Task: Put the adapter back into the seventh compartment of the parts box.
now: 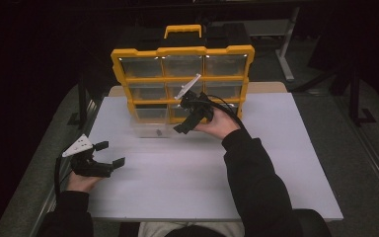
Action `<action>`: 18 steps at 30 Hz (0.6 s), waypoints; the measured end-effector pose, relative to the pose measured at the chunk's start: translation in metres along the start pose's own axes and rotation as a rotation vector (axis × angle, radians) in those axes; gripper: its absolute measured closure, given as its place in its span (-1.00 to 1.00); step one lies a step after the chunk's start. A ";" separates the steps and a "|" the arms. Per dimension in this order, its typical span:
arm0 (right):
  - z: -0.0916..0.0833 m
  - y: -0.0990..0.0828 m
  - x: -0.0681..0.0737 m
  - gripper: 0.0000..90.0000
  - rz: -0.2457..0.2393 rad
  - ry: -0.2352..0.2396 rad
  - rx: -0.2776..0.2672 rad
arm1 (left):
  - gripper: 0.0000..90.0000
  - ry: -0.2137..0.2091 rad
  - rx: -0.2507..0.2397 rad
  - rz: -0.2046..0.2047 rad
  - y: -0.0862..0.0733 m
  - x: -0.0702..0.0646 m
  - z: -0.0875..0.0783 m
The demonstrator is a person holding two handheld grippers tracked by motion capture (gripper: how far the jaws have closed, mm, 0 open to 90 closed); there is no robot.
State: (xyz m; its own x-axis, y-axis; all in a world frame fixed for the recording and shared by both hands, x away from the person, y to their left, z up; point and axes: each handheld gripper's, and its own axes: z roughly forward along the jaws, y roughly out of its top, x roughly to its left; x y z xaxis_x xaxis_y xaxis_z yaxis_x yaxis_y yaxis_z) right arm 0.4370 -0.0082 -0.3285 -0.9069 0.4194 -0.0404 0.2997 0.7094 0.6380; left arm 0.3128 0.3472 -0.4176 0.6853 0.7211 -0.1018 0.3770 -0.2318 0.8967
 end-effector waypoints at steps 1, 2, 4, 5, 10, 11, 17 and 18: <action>-0.001 -0.003 0.000 -1.00 0.000 -0.001 -0.005 | -1.00 -0.001 0.000 0.000 0.000 0.000 0.000; -0.001 -0.003 0.000 -1.00 0.000 -0.001 -0.005 | -1.00 -0.001 0.000 0.000 0.000 0.000 0.000; -0.005 -0.007 0.000 -1.00 0.007 -0.004 -0.011 | -1.00 0.000 0.001 -0.001 0.000 0.000 0.000; -0.006 -0.009 0.000 -1.00 0.009 -0.005 -0.012 | -1.00 0.000 0.002 -0.001 0.000 0.000 0.000; -0.011 -0.019 0.001 -1.00 0.020 -0.008 -0.017 | -1.00 0.000 0.004 -0.001 0.000 0.000 0.000; -0.012 -0.021 0.001 -1.00 0.023 -0.008 -0.022 | -1.00 0.001 0.003 -0.002 0.000 0.000 0.000; -0.018 -0.033 0.003 -1.00 0.036 -0.017 -0.031 | -1.00 0.002 0.004 -0.003 0.000 0.000 0.000; -0.019 -0.035 0.003 -1.00 0.038 -0.017 -0.033 | -1.00 0.002 0.005 -0.002 0.000 0.000 0.001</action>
State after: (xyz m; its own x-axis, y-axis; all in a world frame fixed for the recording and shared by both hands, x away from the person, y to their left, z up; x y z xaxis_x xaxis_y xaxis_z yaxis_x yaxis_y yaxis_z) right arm 0.4183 -0.0428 -0.3367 -0.8899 0.4553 -0.0282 0.3237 0.6738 0.6643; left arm 0.3131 0.3469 -0.4182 0.6832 0.7230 -0.1024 0.3814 -0.2338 0.8943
